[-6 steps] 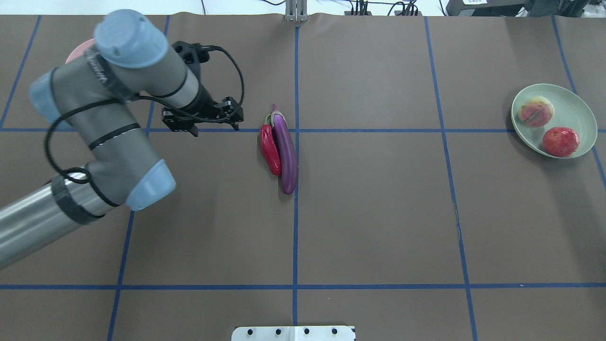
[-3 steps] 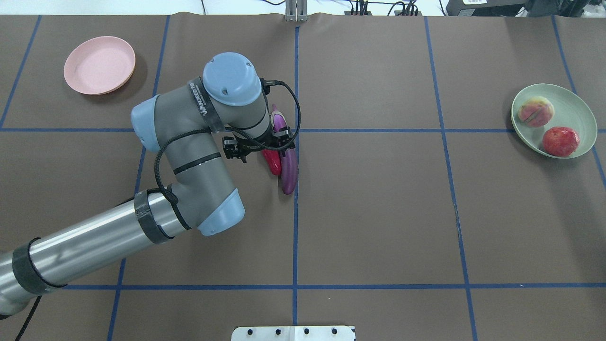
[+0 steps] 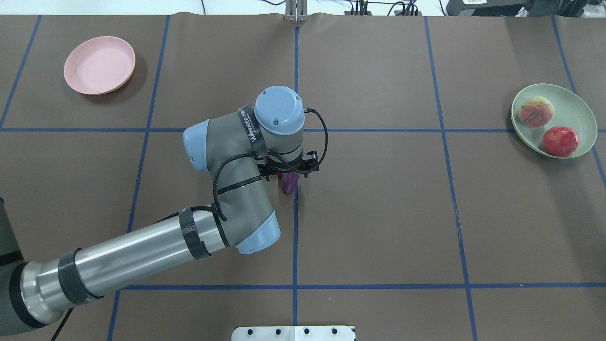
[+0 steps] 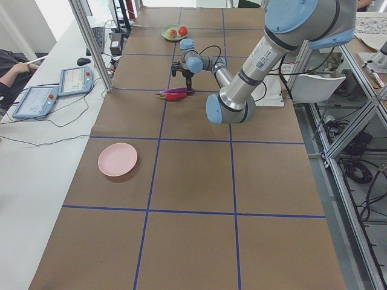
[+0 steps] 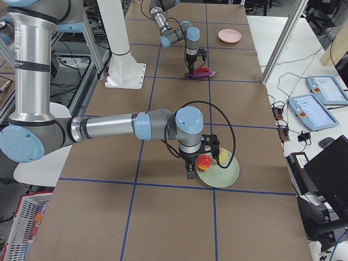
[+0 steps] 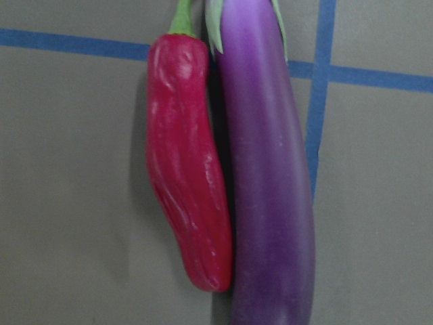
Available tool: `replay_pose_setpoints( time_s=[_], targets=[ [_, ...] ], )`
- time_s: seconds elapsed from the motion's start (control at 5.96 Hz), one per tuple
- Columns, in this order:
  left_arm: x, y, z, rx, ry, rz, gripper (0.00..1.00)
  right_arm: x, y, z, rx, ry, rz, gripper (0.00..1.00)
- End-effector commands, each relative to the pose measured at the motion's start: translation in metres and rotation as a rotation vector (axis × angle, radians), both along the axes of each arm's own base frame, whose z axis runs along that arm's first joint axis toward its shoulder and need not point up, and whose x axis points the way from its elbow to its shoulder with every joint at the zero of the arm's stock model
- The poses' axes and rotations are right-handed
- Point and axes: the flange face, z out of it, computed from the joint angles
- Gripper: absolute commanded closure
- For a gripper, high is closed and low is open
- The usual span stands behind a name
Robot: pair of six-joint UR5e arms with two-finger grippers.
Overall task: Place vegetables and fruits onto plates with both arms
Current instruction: 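Move the left gripper down over the purple eggplant, then close the left gripper on the eggplant and lift it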
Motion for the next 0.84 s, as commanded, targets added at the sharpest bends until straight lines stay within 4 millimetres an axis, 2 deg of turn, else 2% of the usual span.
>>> replay_pose_setpoints(
  time_s=[0.0,0.17,0.5,0.67],
  targets=[
    [0.0105,0.0044,0.0,0.0,-0.008,0.013,0.31,-0.0007,-0.0003,-0.0004,0.0,0.0,0.0,0.0],
    [0.0116,0.0024,0.0057,0.016,-0.02,0.034,0.4,0.0,-0.0002,-0.0004,0.001,0.0,0.0,0.0],
    [0.0113,0.0025,0.0053,0.017,-0.02,0.035,0.43,0.0,-0.0002,-0.0012,0.002,0.0,0.0,0.0],
    [0.0096,0.0018,0.0037,0.019,-0.02,0.032,0.98,0.0,-0.0002,-0.0012,0.001,0.0,0.001,0.0]
  ],
)
